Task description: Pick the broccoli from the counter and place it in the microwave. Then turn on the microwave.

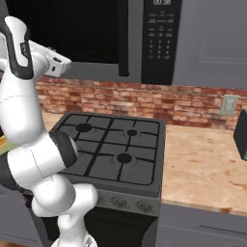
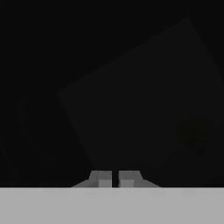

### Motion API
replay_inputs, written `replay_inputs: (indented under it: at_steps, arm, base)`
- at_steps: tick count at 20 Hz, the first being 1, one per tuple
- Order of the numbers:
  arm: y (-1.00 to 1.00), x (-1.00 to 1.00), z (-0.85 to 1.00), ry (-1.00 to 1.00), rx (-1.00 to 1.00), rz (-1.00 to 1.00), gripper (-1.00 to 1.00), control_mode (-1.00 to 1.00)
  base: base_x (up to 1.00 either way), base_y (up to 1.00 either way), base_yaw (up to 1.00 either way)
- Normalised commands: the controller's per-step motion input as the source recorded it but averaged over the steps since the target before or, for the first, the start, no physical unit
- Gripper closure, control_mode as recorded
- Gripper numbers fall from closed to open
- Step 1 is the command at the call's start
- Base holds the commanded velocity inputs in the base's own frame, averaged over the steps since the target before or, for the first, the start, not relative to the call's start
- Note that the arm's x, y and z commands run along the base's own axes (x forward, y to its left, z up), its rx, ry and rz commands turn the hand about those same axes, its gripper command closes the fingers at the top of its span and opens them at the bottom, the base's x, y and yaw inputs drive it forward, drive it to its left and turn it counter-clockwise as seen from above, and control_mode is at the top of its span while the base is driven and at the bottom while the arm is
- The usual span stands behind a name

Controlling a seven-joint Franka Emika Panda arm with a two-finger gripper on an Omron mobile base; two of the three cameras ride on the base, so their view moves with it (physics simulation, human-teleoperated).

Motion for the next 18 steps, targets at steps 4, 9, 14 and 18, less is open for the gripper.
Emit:
replay_inputs:
  at_steps: [4, 9, 14, 18]
  arm:
    - [0.36, 0.0, 0.68, 0.3, 0.17, -0.23, 1.0, -1.0]
    - [0.14, -0.23, 0.65, 0.25, 0.16, -0.19, 1.0, -1.0]
    - [-0.13, -0.96, 0.63, 0.09, 0.13, -0.05, 1.0, -1.0]
    - [-0.49, -1.0, 0.65, 0.02, 0.15, 0.0, 1.0, -1.0]
  base:
    - [0.0, 0.0, 0.0]
    - [0.0, 0.0, 0.0]
    - [0.0, 0.0, 0.0]
    - [0.0, 0.0, 0.0]
